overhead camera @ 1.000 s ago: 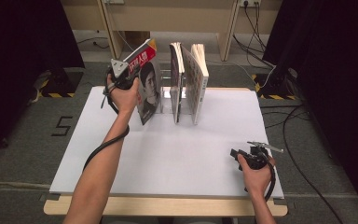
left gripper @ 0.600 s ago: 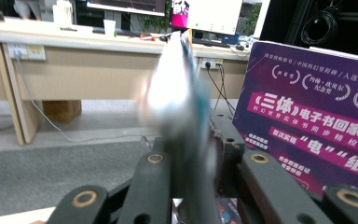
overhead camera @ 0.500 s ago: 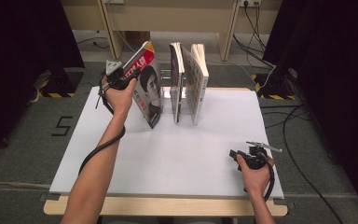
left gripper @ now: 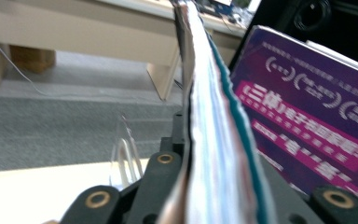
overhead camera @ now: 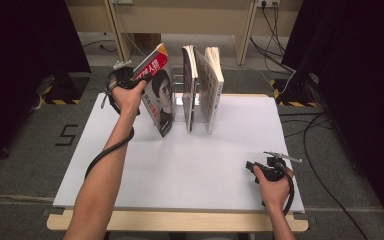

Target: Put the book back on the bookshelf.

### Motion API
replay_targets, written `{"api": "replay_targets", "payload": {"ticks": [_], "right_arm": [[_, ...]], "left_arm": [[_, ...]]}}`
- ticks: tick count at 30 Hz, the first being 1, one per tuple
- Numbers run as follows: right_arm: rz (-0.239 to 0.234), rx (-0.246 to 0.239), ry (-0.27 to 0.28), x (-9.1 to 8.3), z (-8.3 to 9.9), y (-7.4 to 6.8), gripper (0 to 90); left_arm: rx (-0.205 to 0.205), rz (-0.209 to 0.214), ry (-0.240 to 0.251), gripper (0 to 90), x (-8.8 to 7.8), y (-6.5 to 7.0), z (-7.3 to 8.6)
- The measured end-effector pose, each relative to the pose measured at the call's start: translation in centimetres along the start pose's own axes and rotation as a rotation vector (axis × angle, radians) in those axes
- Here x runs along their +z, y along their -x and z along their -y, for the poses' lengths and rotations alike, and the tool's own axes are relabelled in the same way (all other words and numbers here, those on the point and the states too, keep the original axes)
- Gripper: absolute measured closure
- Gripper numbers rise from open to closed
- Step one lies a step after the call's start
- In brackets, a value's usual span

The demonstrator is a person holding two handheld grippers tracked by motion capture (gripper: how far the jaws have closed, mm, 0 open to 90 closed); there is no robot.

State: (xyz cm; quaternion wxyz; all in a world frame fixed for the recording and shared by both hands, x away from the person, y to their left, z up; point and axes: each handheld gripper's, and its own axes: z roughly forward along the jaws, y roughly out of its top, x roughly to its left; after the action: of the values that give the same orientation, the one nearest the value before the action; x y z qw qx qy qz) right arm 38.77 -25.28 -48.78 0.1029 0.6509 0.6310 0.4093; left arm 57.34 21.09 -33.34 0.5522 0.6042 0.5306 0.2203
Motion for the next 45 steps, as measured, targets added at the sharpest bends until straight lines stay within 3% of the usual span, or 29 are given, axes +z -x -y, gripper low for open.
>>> {"api": "replay_targets", "payload": {"ticks": [6,7,10,11,14,18,24,26,31,45], "right_arm": [[-0.002,-0.008,0.003,-0.1,0.0,0.0,59.0],[-0.001,0.0,0.002,-0.1,0.0,-0.1,59.0],[-0.004,0.002,0.001,-0.1,0.0,0.0,58.9],[-0.004,0.002,0.001,-0.1,0.0,0.0,58.9],[-0.004,0.004,0.002,-0.1,0.0,0.0,59.0],[0.003,-0.007,0.013,-0.1,-0.1,0.1,59.0],[-0.005,-0.011,0.006,-0.1,0.0,-0.1,59.0],[-0.005,-0.012,0.006,-0.2,-0.1,-0.1,59.0],[-0.004,-0.002,0.005,-0.2,-0.1,0.0,59.1],[-0.002,-0.012,0.011,-0.2,-0.1,-0.2,59.0]], "left_arm": [[0.055,-0.007,-0.03,86.2,-0.2,0.9,-0.3],[0.099,-0.012,-0.022,86.3,-0.1,1.4,-0.3],[0.168,-0.033,0.015,86.5,-0.2,2.2,-0.1],[0.168,-0.033,0.015,86.5,-0.2,2.2,-0.1],[0.247,-0.06,0.082,86.6,-0.2,2.9,0.0],[0.262,-0.084,0.151,86.6,-0.3,3.1,-0.2],[0.255,-0.123,0.167,86.5,0.2,2.4,0.9],[0.264,-0.153,0.185,86.5,0.3,2.1,1.9],[0.269,-0.182,0.189,85.9,-0.2,1.7,1.9],[0.19,-0.165,0.166,64.8,-0.7,0.8,2.0]]}}
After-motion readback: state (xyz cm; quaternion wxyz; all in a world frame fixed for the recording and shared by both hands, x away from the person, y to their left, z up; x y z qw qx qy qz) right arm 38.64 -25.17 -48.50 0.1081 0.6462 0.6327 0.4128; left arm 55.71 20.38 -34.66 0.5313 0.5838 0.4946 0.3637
